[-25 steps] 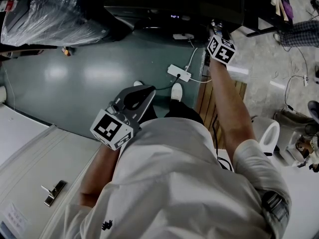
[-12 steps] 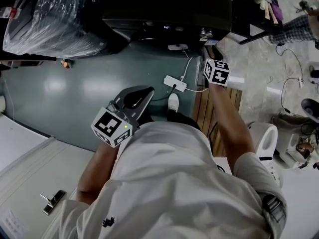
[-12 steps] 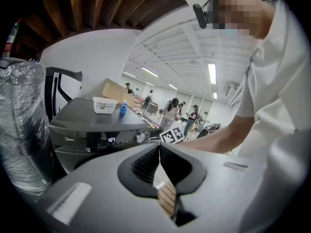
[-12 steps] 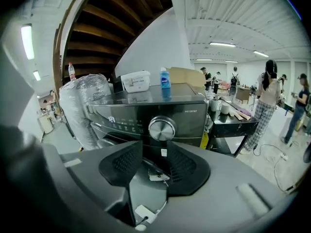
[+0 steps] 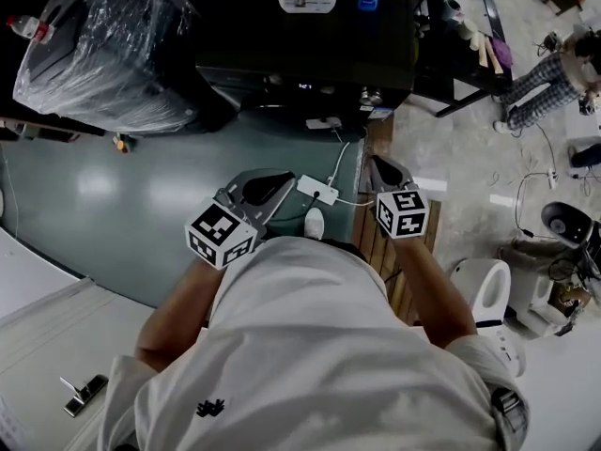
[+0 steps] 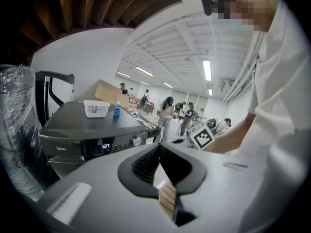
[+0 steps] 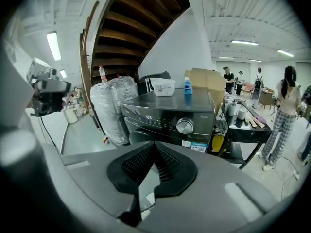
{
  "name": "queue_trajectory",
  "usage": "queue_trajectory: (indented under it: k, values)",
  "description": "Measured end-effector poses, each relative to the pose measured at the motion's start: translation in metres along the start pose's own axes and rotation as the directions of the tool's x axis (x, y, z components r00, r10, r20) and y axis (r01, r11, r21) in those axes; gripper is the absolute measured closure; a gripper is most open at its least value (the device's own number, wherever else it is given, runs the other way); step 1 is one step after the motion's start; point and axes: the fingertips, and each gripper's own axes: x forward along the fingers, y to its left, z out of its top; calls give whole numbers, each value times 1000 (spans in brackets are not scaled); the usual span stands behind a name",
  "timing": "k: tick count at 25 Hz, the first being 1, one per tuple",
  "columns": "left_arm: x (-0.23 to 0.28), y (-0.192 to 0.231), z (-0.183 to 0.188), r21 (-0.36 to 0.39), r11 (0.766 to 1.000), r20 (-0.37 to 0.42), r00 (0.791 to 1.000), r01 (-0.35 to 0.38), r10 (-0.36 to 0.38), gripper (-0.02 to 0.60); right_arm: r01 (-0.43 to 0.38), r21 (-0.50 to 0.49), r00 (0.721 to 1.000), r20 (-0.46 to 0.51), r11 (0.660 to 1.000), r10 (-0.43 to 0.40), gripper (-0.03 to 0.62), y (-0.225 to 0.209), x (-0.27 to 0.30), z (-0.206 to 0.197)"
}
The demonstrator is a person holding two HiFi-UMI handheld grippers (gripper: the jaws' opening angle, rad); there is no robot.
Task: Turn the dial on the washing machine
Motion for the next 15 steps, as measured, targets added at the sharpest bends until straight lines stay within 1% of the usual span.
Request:
queue_trajectory:
  k: [2, 5, 15]
  values:
    - [1, 0, 2, 5, 1000, -3, 1000, -3, 3, 526, -42, -9, 999, 11, 999, 42, 592, 13, -15, 7]
    - [0, 0, 4, 6, 1000, 1, 1000, -11, 11, 526, -76, -34, 997, 26, 997, 76, 592, 26, -34, 15]
    - [-10, 1, 1, -22, 999, 2, 999, -48, 48, 526, -122, -50, 989, 78, 991, 126, 592, 41, -75, 40]
